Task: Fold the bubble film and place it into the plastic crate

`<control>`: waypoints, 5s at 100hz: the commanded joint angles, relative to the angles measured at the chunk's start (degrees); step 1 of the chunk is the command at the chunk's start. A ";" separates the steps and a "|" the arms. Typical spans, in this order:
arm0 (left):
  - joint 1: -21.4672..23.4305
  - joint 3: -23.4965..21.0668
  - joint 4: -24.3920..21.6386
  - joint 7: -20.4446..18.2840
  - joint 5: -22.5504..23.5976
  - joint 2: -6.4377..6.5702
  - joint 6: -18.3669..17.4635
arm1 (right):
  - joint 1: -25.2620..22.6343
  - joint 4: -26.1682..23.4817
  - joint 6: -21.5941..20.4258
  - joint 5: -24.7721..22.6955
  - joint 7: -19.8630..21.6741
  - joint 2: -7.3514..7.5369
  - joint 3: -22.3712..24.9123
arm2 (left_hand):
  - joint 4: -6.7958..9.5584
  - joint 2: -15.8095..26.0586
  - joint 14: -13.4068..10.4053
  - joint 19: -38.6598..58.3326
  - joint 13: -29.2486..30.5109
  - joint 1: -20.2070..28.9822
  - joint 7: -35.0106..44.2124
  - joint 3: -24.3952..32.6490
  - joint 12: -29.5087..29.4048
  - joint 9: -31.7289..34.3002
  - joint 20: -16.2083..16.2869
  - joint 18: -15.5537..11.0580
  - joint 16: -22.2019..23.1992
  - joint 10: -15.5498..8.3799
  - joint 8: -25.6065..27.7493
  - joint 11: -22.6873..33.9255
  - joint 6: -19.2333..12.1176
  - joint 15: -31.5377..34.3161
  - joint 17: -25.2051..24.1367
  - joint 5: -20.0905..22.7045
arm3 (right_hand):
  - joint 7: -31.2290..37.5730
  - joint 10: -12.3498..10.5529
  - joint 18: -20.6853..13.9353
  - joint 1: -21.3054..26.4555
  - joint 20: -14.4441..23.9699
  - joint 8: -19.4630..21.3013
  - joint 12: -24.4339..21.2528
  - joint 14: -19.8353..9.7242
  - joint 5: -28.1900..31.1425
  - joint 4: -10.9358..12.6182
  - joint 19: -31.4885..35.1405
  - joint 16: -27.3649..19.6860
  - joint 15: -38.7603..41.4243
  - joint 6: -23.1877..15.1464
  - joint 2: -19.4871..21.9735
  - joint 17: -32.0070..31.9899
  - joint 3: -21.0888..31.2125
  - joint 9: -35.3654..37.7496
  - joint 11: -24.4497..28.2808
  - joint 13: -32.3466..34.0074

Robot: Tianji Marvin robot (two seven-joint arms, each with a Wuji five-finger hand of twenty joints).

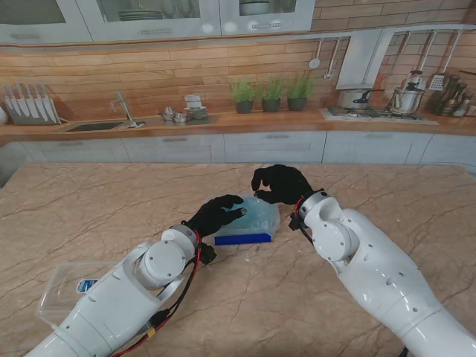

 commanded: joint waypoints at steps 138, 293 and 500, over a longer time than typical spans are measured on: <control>-2.97 0.61 4.02 -4.69 -7.35 -1.53 6.98 | 20.89 25.29 4.33 0.22 3.18 -4.38 -35.91 | 2.10 8.62 -1.52 -7.33 -7.38 3.53 -8.51 -11.85 -0.03 -1.58 -4.53 -3.88 -3.24 -2.19 -2.91 -0.36 4.26 -5.27 -5.82 6.47 | -0.93 -0.83 -7.20 3.64 -1.23 -1.50 0.35 -1.76 3.31 -5.44 12.86 -0.52 -0.65 -2.34 -13.03 15.93 12.78 6.48 -2.59 12.19; -0.16 -1.07 -3.63 -7.82 -6.55 0.69 6.41 | 16.33 23.48 7.24 -5.02 -8.54 -3.58 -28.35 | 2.13 8.91 -1.34 -9.07 -8.49 3.82 -8.91 -12.05 -0.38 -2.93 -3.61 -2.95 -4.04 -1.82 -1.65 -1.33 2.88 -6.83 -6.63 5.67 | -0.96 0.39 -4.20 -5.99 -3.50 -1.03 -0.17 -1.34 -2.93 -3.44 8.87 -1.01 0.37 -0.83 -3.10 8.24 0.23 -2.27 0.43 4.88; 1.14 -1.61 -5.09 -7.50 -8.39 0.71 3.51 | 15.26 22.14 4.66 -7.60 -13.95 -3.30 -25.98 | 2.17 8.81 -0.16 -10.33 -8.81 3.87 -7.14 -12.00 -1.65 -4.43 -4.47 -2.75 -5.88 -1.29 -1.33 -1.50 1.60 -7.72 -6.20 3.01 | 0.41 0.31 -3.78 -6.56 -4.79 -1.70 0.09 -1.61 -5.12 -2.21 7.79 -1.50 0.59 -1.52 -0.81 4.85 -0.22 -4.67 1.03 2.05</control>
